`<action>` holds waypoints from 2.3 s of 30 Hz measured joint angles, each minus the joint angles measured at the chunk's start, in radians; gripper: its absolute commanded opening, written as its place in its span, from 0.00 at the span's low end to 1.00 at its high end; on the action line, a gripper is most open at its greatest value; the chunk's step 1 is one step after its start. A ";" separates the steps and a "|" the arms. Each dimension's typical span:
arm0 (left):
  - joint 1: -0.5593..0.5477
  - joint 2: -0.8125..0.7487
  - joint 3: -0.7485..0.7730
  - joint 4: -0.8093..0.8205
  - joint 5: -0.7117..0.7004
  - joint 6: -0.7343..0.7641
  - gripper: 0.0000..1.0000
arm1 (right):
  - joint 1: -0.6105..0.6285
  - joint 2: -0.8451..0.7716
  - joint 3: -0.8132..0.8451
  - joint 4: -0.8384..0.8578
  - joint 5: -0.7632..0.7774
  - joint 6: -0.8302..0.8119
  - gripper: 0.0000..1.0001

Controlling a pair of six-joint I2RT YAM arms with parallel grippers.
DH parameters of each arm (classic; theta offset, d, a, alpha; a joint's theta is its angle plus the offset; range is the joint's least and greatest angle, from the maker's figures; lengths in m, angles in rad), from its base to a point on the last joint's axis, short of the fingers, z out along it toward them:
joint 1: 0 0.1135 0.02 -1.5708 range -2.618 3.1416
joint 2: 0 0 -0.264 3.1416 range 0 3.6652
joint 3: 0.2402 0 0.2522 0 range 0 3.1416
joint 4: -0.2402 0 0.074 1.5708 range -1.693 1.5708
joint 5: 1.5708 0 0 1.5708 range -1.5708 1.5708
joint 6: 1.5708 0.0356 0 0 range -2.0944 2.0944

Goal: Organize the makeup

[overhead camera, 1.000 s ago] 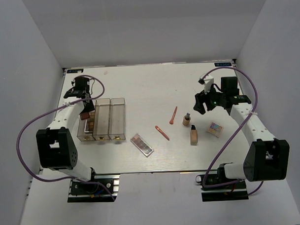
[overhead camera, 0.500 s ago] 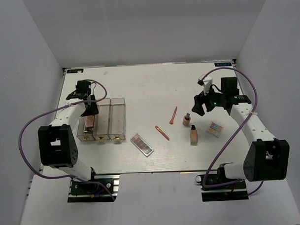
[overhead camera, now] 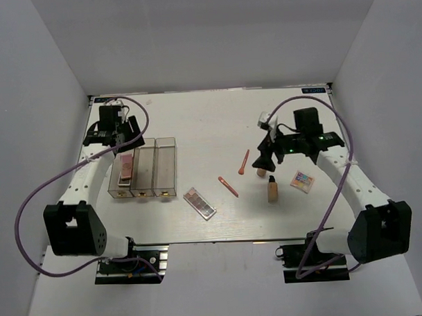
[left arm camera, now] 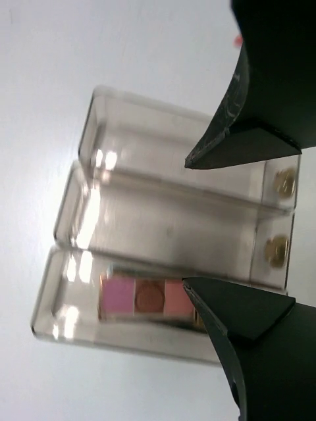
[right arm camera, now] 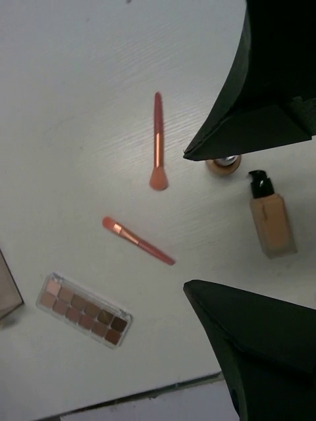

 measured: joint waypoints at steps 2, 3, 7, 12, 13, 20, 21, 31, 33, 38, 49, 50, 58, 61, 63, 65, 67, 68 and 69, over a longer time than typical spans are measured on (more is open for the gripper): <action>-0.012 -0.048 0.007 0.008 0.069 -0.025 0.76 | 0.092 0.005 0.002 -0.001 0.013 0.012 0.76; -0.020 -0.065 0.014 0.008 0.097 -0.035 0.76 | 0.145 0.011 0.001 0.002 0.025 0.023 0.76; -0.047 -0.099 0.034 0.002 0.160 -0.068 0.77 | 0.351 0.050 -0.002 0.044 0.126 0.101 0.76; -0.062 -0.140 0.035 -0.042 0.178 -0.112 0.77 | 0.588 0.164 0.002 0.127 0.278 0.240 0.89; -0.063 -0.156 0.035 -0.050 0.178 -0.122 0.78 | 0.626 0.203 0.010 0.136 0.308 0.265 0.89; -0.063 -0.319 0.035 -0.108 0.165 -0.179 0.78 | 0.762 0.458 0.126 0.174 0.517 0.460 0.89; -0.063 -0.343 0.035 -0.119 0.161 -0.184 0.78 | 0.774 0.477 0.140 0.178 0.543 0.487 0.89; -0.063 -0.441 0.037 -0.206 0.125 -0.209 0.79 | 0.869 0.645 0.306 0.182 0.768 0.702 0.89; -0.063 -0.442 0.037 -0.213 0.120 -0.211 0.79 | 0.891 0.668 0.315 0.180 0.809 0.731 0.89; -0.063 -0.442 0.037 -0.224 0.113 -0.212 0.79 | 0.932 0.682 0.315 0.167 0.895 0.771 0.89; -0.063 -0.447 0.037 -0.226 0.111 -0.219 0.79 | 0.930 0.694 0.285 0.167 0.950 0.801 0.85; -0.063 -0.451 0.037 -0.225 0.111 -0.220 0.79 | 0.930 0.694 0.285 0.169 0.952 0.802 0.84; -0.063 -0.509 0.039 -0.215 0.147 -0.227 0.79 | 0.910 0.692 0.277 0.179 0.946 0.806 0.52; -0.063 -0.530 0.043 -0.192 0.176 -0.233 0.80 | 0.895 0.687 0.274 0.180 0.931 0.811 0.39; -0.063 -0.536 0.052 -0.179 0.193 -0.237 0.80 | 0.885 0.686 0.274 0.178 0.916 0.811 0.26; -0.063 -0.536 0.071 -0.164 0.208 -0.242 0.80 | 0.867 0.682 0.274 0.171 0.889 0.810 0.14; -0.063 -0.535 0.090 -0.151 0.226 -0.248 0.80 | 0.840 0.676 0.274 0.152 0.866 0.806 0.07; -0.063 -0.534 0.099 -0.142 0.236 -0.251 0.80 | 0.824 0.672 0.274 0.140 0.857 0.797 0.06; -0.063 -0.534 0.108 -0.130 0.247 -0.256 0.80 | 0.805 0.666 0.274 0.128 0.852 0.784 0.06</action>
